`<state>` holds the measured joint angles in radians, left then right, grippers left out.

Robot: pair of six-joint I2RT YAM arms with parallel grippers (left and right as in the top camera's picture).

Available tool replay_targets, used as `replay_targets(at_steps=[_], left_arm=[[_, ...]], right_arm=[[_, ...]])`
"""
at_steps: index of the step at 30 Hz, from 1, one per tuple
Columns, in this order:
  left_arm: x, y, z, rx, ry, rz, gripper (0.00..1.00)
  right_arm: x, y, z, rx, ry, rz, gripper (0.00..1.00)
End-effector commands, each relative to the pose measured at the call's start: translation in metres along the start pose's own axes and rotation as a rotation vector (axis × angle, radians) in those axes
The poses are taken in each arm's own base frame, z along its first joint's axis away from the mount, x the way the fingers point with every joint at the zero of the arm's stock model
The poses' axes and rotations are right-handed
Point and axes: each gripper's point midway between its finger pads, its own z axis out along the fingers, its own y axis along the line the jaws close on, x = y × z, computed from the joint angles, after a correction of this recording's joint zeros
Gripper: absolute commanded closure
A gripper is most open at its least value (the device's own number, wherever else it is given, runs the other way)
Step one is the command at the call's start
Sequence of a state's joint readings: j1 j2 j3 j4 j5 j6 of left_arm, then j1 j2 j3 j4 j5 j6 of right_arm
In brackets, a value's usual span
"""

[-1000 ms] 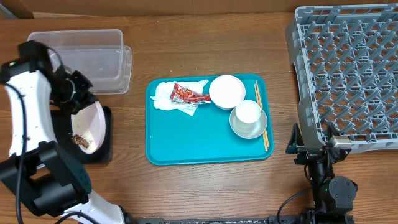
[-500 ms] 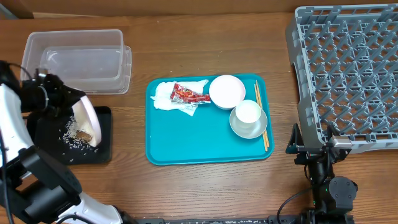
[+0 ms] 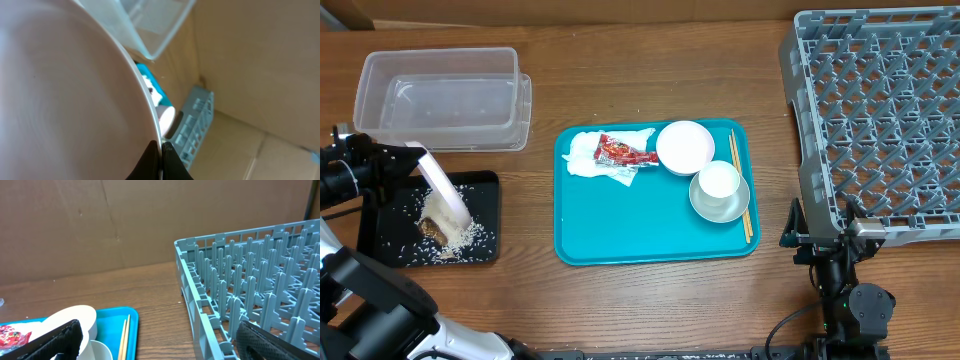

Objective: Sort waste into correct bins and load items into the dishwasher
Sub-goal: 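Tilt the plate with the left gripper to dump rice onto black tray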

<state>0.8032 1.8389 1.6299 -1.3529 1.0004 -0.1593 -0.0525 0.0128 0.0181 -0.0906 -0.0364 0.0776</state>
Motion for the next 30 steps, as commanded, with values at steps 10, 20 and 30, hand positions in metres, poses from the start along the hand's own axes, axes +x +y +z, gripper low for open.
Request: replay_targets(at_steps=[10, 20, 30], left_arm=[[0.017, -0.037, -0.007, 0.221, 0.049, 0.18, 0.96], [0.011, -0.029, -0.007, 0.178, 0.034, 0.182, 0.96], [0.016, -0.027, -0.006, 0.164, 0.052, 0.136, 0.96]], right_arm=[[0.001, -0.003, 0.0, 0.012, -0.008, -0.003, 0.0], [0.001, -0.003, 0.0, 0.012, -0.008, -0.003, 0.0], [0.001, -0.003, 0.0, 0.012, -0.008, -0.003, 0.0]])
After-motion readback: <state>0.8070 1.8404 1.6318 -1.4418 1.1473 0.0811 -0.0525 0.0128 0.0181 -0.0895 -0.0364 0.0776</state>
